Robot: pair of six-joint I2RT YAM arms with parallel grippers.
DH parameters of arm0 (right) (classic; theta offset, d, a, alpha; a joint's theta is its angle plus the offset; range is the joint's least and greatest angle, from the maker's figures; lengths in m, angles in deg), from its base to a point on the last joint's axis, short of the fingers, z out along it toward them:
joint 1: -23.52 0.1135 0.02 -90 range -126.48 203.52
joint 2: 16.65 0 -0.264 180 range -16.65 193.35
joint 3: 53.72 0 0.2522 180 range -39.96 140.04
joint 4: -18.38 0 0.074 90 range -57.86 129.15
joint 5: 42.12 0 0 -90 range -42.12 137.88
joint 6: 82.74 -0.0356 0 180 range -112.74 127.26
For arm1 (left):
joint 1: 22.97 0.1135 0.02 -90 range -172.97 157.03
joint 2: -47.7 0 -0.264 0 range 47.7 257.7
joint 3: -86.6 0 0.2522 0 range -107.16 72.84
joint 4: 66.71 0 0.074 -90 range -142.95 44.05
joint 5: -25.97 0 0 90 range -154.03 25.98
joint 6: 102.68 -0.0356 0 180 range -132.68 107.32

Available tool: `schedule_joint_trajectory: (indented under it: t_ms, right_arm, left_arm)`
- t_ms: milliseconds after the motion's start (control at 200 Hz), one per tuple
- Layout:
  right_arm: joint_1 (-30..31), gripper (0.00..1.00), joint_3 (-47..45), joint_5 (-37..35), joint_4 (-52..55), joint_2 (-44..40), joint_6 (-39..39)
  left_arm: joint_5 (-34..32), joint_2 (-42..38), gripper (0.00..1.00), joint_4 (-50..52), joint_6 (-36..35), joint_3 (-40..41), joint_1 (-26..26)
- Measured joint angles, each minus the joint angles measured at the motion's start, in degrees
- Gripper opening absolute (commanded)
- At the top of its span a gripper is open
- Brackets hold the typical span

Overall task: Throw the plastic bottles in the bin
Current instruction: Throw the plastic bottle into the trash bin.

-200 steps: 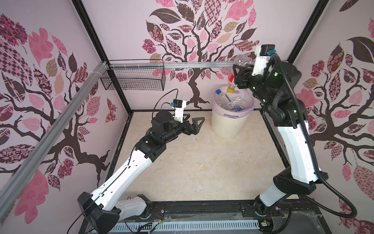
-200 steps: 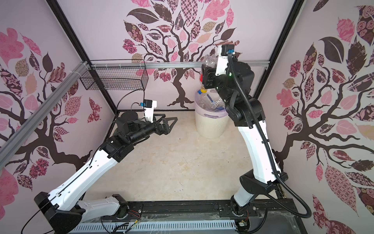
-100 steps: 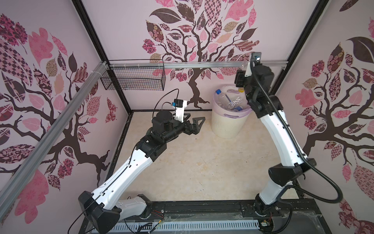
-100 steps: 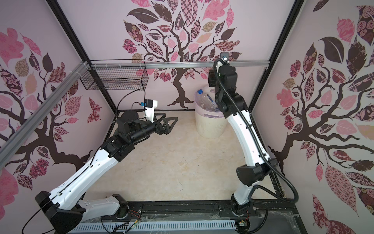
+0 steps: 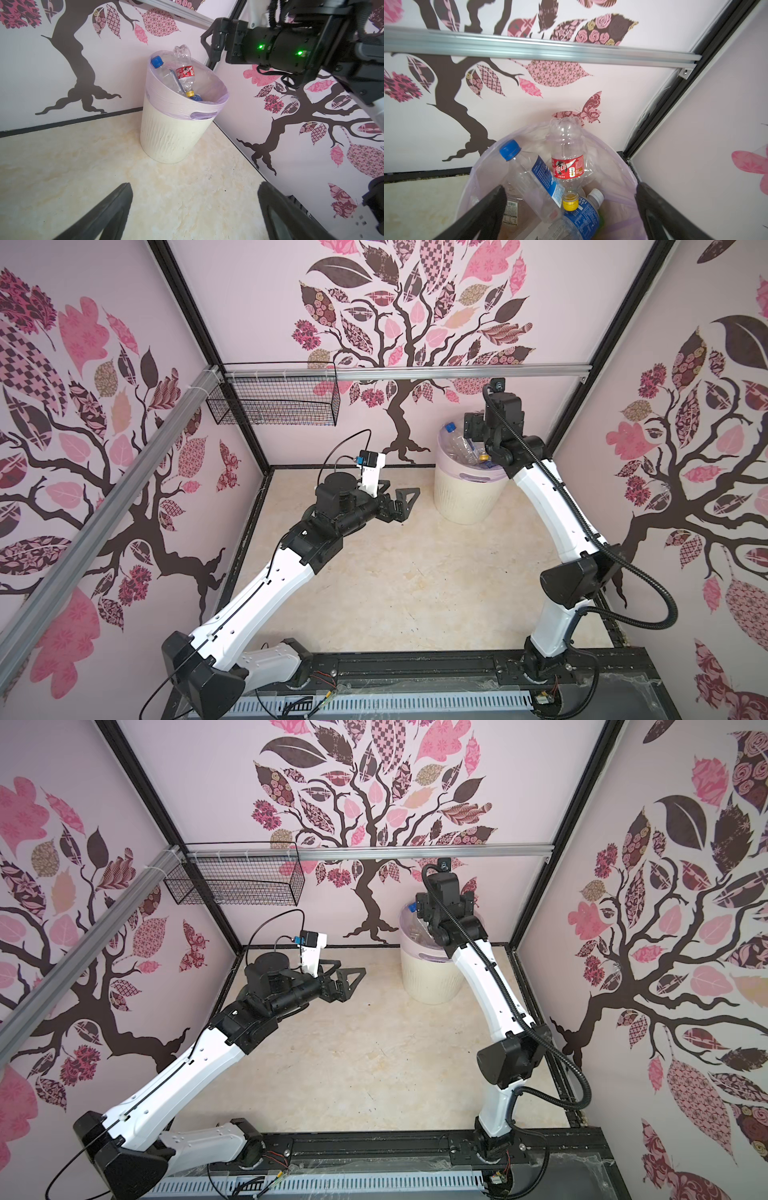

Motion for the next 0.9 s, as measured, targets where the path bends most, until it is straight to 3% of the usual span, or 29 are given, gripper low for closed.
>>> schedule_joint_trajectory:
  t_ms: [636,901]
  right_arm:
    - [0.0,0.99,-0.2,5.9,2.6,-3.2,-3.3]
    - [0.7,0.99,-14.2,10.6,0.4,-11.1,-6.2]
  left_arm:
    - [-2.3,-2.2,0.98,1.8,1.4,0.0,0.0]
    - [-10.2,-2.9,0.98,6.7,-1.4,0.0,3.6]
